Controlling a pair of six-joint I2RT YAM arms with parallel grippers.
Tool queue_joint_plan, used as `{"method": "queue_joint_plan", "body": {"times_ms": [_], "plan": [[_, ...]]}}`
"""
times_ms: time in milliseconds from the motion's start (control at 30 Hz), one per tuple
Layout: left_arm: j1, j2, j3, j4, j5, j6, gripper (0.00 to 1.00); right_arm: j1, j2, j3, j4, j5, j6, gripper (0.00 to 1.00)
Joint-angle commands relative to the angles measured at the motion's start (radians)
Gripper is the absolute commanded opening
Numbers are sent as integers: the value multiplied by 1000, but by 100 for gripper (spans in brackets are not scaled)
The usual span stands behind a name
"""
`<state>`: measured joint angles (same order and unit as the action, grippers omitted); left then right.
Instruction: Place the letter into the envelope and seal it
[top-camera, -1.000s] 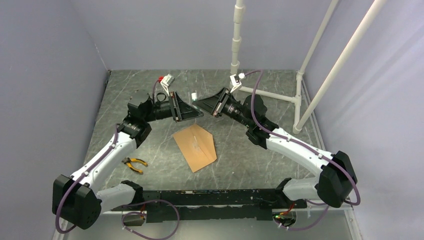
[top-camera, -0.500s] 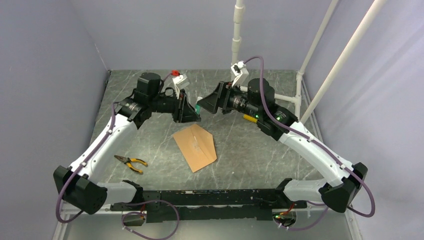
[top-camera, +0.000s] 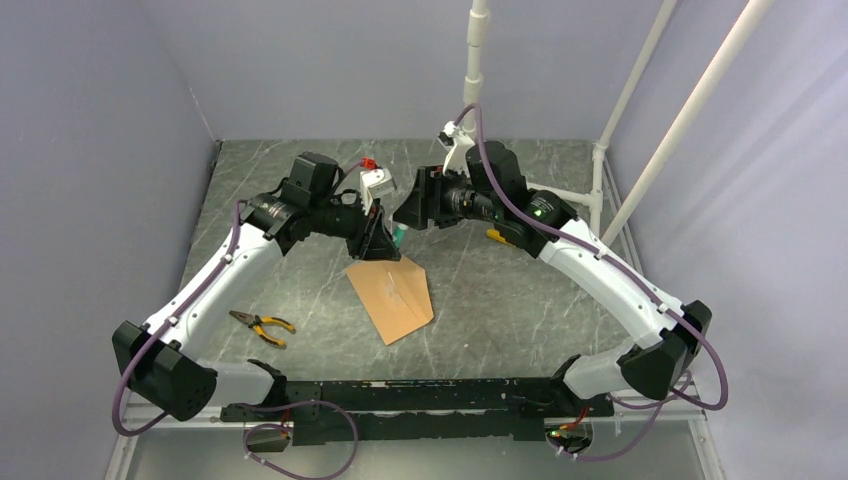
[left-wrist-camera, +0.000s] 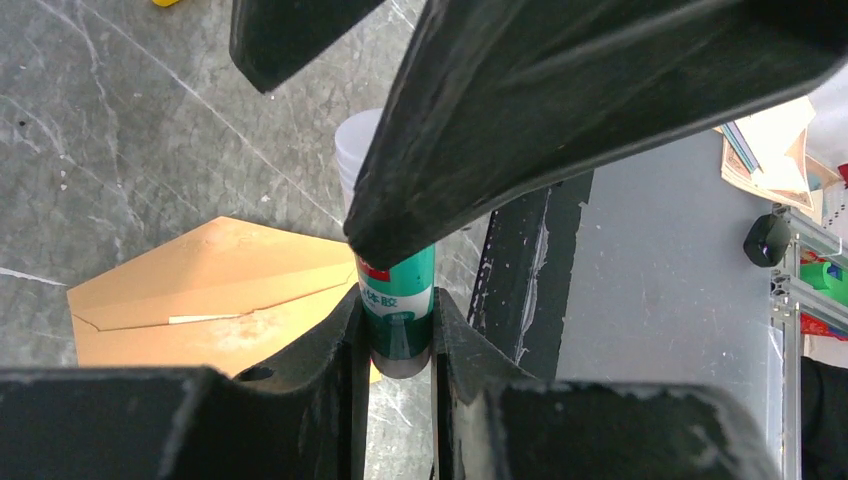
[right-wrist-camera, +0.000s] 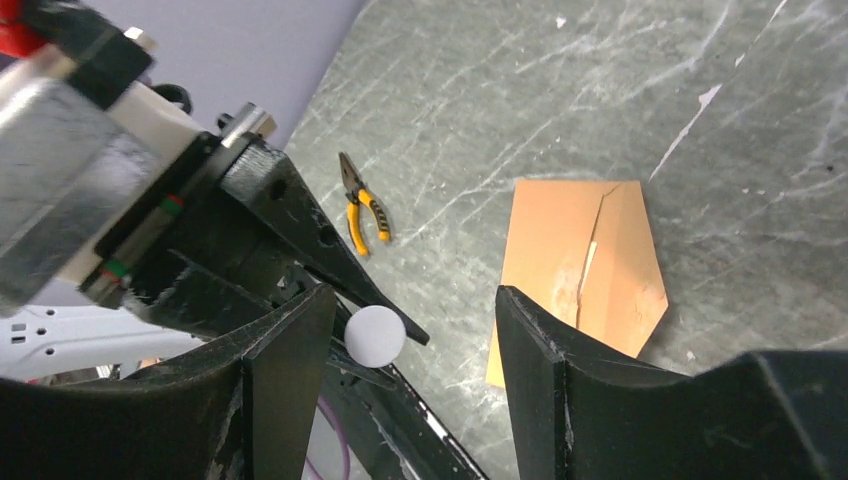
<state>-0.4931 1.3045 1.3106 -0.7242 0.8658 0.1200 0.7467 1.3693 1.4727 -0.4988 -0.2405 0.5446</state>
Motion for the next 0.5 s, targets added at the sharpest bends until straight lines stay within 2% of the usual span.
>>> {"method": "queue_joint_plan", "body": {"times_ms": [0,67,133,267,300,400,467], "plan": [[-7,-35,35,-5,-4,36,2,0,3,28,0,-61,4,62],[-7,-38,38,-4,-13,34,2,0,7,20,15,-103,16,59],[-7,-47,42,3,-2,29,2,0,9,2,34,-148,33,46],[-7,-71,31,35,13,12,3,0,-11,-19,51,-120,44,19],[-7,-78,25,50,10,-8,8,0,-25,-39,79,-111,52,13],[-7,-106,-7,139,-19,-97,43,-4,-94,-113,178,-73,93,7],[-7,-131,-50,229,-77,-208,65,-11,-141,-165,242,-46,136,3]]}}
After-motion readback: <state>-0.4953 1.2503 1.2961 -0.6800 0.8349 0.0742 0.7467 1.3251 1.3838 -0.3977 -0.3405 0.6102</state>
